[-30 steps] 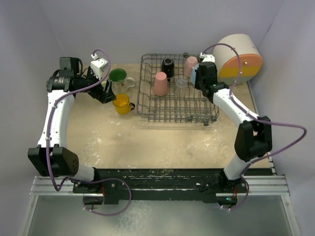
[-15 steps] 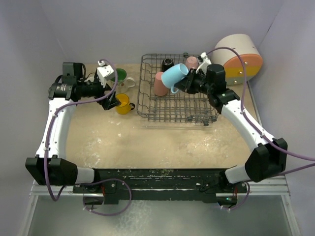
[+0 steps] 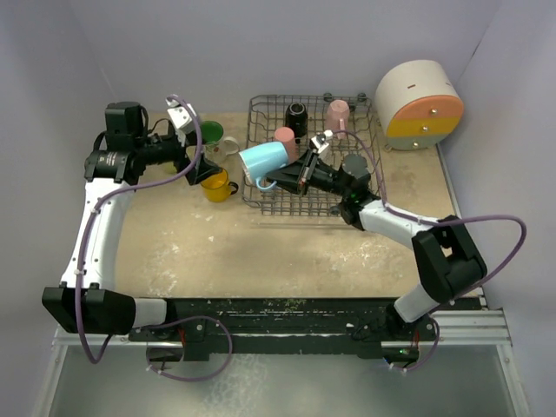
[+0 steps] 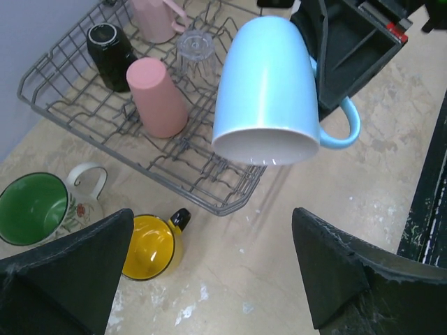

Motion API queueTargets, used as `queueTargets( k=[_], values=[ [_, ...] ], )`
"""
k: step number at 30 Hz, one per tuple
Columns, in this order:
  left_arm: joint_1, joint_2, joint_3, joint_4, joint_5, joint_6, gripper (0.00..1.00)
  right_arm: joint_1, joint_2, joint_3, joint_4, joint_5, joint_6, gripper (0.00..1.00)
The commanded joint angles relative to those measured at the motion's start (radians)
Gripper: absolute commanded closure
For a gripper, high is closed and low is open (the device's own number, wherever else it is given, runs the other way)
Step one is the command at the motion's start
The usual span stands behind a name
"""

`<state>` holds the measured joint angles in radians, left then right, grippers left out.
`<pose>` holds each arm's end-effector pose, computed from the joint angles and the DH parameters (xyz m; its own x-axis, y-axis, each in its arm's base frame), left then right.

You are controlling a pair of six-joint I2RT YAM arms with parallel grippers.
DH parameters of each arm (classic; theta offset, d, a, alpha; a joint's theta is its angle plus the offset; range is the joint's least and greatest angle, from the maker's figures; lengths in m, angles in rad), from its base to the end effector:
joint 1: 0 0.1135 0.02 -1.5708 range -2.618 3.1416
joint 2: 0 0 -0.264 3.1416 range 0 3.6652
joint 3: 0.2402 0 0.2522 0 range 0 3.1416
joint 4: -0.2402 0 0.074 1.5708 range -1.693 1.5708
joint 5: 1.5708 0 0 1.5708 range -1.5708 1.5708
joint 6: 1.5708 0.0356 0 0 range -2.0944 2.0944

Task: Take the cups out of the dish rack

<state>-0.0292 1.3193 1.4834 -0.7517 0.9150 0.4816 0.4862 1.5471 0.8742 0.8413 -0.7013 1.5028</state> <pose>0.2649 -0.0360 0.4153 -0.1774 0.2878 -0.9411 0.8568 0.5156 -0.0039 0.2920 0.1803 0.2886 -0.9072 0.3827 -0.1749 -0.2103 -0.0524 0.9762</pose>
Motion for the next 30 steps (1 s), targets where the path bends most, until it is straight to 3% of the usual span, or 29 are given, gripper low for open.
queueTargets(
  k=[1,12,18,26,30],
  values=[
    [-0.008,-0.038,-0.007,0.127,0.092,-0.094,0.04,0.070,0.006,0.023,0.495,0.040,0.303,1.00],
    [-0.012,-0.044,-0.017,0.263,0.180,-0.259,0.18,0.160,0.036,0.038,0.569,0.164,0.432,1.00],
    [-0.017,-0.053,-0.056,0.338,0.244,-0.359,0.36,0.212,0.053,0.073,0.567,0.218,0.475,1.00],
    [-0.018,-0.073,-0.089,0.317,0.189,-0.274,0.61,0.275,0.063,0.086,0.603,0.340,0.533,1.00],
    [-0.018,-0.081,-0.085,0.296,0.182,-0.247,0.84,0.295,0.070,0.096,0.600,0.339,0.534,1.00]
  ],
)
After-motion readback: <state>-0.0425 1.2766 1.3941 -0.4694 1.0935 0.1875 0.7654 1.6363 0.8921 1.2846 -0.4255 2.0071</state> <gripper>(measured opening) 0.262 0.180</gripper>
